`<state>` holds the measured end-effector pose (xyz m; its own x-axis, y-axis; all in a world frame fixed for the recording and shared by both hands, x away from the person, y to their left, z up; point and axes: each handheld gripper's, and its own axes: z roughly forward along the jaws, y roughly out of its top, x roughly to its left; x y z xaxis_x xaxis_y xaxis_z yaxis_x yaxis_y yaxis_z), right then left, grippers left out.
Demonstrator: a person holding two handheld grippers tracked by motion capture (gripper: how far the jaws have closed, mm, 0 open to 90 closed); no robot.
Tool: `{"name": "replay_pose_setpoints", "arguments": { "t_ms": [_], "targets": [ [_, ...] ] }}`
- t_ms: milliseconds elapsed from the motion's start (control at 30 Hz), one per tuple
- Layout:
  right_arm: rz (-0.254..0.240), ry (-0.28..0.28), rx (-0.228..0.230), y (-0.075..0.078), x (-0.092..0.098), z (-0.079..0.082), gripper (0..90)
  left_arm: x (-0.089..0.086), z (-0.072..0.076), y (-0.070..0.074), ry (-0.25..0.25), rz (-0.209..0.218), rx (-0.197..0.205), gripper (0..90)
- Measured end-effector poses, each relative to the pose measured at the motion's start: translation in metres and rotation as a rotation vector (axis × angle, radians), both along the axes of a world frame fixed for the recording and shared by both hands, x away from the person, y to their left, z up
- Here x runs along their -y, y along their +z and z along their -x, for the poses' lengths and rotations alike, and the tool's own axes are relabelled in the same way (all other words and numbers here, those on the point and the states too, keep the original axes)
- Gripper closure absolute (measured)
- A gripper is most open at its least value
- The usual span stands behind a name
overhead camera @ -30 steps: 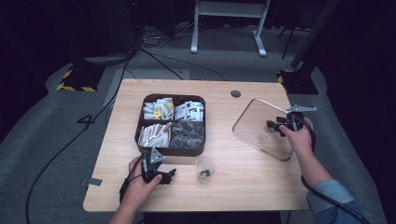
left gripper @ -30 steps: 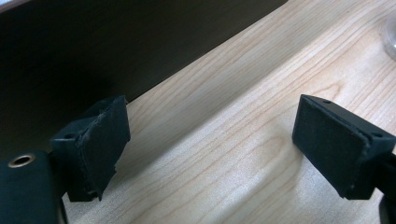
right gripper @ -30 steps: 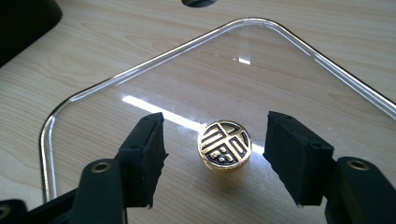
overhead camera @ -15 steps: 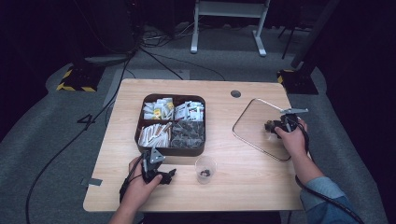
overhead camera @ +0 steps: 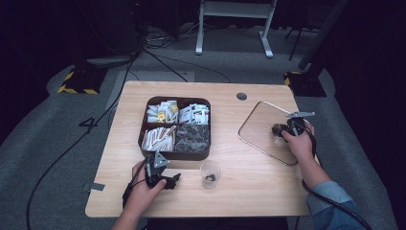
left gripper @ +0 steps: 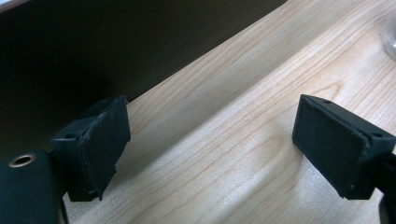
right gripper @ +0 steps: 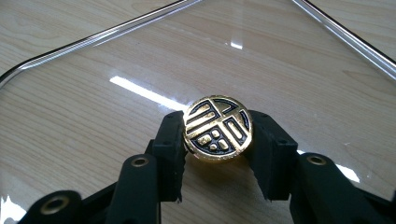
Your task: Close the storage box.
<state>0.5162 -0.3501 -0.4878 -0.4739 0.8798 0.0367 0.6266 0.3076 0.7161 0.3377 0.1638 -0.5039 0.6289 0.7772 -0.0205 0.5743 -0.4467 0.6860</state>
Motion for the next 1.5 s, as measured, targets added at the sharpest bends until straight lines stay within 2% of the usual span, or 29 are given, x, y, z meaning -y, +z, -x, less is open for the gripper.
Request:
{"name": "replay_pose_setpoints", "arguments": {
  "t_ms": [167,333,600,800,967,1133,1233,1500],
  "targets": [
    [-0.010,0.008,0.001,0.002,0.000,0.001,59.1,0.000,0.000,0.000,-0.001,0.000,-0.002,11.8],
    [-0.039,0.019,0.028,0.009,0.001,0.002,59.1,0.000,0.000,0.000,-0.001,0.000,-0.001,11.8],
    [-0.054,0.042,0.080,0.034,-0.004,0.007,59.1,0.000,0.000,0.000,-0.002,0.000,-0.001,11.8],
    [-0.064,0.080,0.122,0.053,-0.012,0.011,59.1,0.000,0.000,0.000,-0.001,0.000,-0.001,11.8],
    [-0.081,0.098,0.138,0.065,-0.019,0.014,59.1,0.000,0.000,0.000,-0.001,0.000,-0.002,11.8],
    [-0.064,0.118,0.163,0.076,-0.025,0.016,59.1,0.000,0.000,0.000,-0.001,0.000,-0.001,11.8],
    [-0.057,0.117,0.169,0.081,-0.028,0.017,59.1,0.000,0.000,0.000,0.000,0.000,-0.001,11.8],
    [-0.081,0.148,0.160,0.090,-0.039,0.018,59.1,0.000,0.000,0.000,0.000,-0.001,0.001,11.8]
  ]
}}
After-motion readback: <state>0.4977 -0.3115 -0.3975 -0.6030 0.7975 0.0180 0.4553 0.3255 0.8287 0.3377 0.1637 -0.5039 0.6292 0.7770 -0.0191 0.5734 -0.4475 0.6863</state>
